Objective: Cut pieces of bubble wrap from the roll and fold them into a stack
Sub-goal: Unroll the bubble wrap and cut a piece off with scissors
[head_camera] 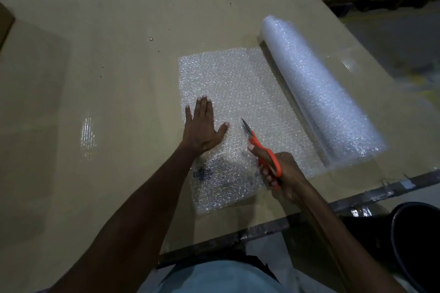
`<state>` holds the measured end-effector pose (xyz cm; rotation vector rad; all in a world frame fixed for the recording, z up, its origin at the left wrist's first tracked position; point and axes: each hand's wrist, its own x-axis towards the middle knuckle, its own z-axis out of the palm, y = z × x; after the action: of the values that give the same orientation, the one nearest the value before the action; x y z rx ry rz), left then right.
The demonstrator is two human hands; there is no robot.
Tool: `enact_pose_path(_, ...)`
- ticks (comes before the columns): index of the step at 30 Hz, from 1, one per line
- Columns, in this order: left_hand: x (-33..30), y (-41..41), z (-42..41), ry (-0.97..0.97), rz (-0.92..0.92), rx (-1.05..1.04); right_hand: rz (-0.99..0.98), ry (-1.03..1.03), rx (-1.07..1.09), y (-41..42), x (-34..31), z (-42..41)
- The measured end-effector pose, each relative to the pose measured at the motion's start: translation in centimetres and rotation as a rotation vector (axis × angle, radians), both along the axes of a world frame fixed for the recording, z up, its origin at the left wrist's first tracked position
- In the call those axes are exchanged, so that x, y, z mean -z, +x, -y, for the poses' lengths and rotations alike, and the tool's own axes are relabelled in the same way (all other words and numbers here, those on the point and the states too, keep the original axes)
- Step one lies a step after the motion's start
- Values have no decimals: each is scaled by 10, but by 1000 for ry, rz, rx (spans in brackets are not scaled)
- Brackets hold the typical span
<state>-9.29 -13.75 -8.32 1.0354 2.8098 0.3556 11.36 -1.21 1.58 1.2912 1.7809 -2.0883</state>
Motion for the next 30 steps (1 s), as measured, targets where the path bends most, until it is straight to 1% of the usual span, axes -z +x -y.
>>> enact_pose_path(4,-6,-20,-8,21,-3,20,17,27,-35,-8,-5,-4)
enact_pose_path(8,-2,-36,-13,-13,19,63,36,49,-19,-15,-3,-3)
enact_pose_path(15,2,-35,-9,15,-27,68,8,45,22,-16,4,2)
enact_pose_path(20,3,-35,-9,10,-24,63,14,52,17,-32,4,-4)
enact_pose_path(26,3,-34,-8,21,-15,57,26,48,-18,-26,7,-8)
enact_pose_path(30,3,-34,-8,16,-10,60,2,39,-8,-37,4,-10)
